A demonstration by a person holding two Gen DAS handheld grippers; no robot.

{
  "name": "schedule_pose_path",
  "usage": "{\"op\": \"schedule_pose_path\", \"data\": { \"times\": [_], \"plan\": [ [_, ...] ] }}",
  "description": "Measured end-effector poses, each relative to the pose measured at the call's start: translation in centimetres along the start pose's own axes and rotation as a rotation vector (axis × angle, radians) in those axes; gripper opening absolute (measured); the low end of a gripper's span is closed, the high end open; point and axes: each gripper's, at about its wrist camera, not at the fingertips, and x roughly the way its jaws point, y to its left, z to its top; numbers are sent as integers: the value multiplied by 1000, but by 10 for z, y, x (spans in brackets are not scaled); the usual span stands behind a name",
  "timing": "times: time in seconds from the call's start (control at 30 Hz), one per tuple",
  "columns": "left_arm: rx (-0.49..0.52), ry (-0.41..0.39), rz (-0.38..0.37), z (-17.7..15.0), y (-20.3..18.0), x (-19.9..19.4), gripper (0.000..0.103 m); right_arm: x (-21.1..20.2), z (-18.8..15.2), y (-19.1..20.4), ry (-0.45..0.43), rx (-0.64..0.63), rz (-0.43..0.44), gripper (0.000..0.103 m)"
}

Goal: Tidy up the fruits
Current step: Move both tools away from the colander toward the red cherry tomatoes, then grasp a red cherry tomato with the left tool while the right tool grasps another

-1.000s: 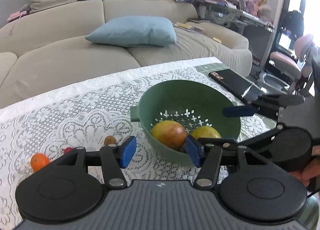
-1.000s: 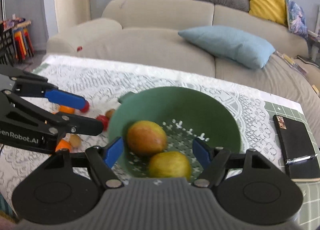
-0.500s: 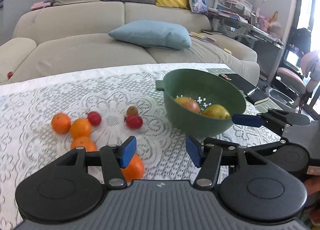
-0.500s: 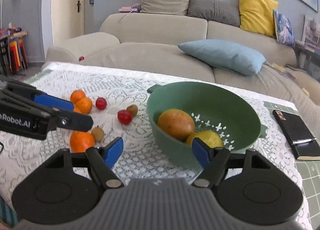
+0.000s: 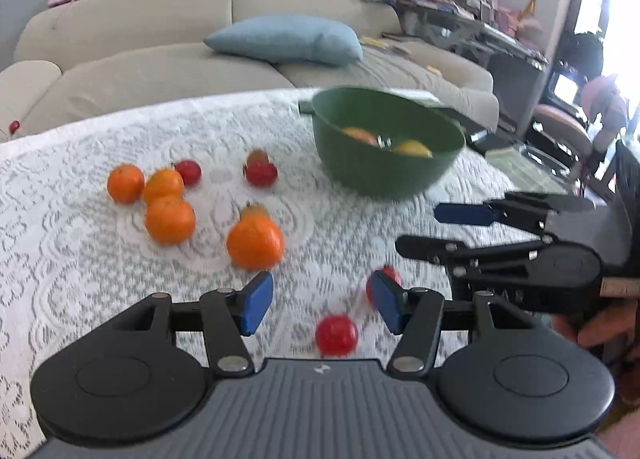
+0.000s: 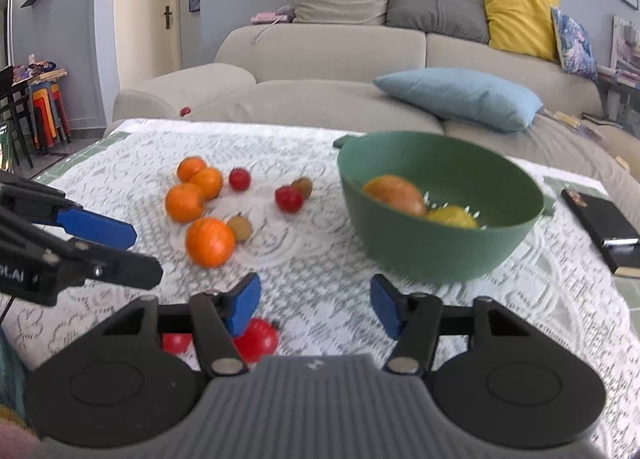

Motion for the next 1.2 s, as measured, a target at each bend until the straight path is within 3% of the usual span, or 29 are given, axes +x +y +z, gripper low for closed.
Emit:
{"op": "schedule_pose_path", "data": {
  "times": [0.17,0.4,0.57,0.9,1.03,1.2],
  "plan": [
    [31,30,-5,-10,-8,5,65,2,-11,9,17,-6,52,39],
    [68,61,-10,-23,-19,15,60,7,-21,15,37,-2,99,39],
    [95,73,27,-28,-22,24,55,13,-23,12,54,17,110,39],
    [75,90,26,-29,-18,29,45,23,-25,15,81,18,127,39],
    [68,96,25,-29,-16,31,42,25,-25,16,89,11,128,30],
    [67,98,20,-30,-16,32,38,26,-26,17,89,5,124,29]
  ]
}}
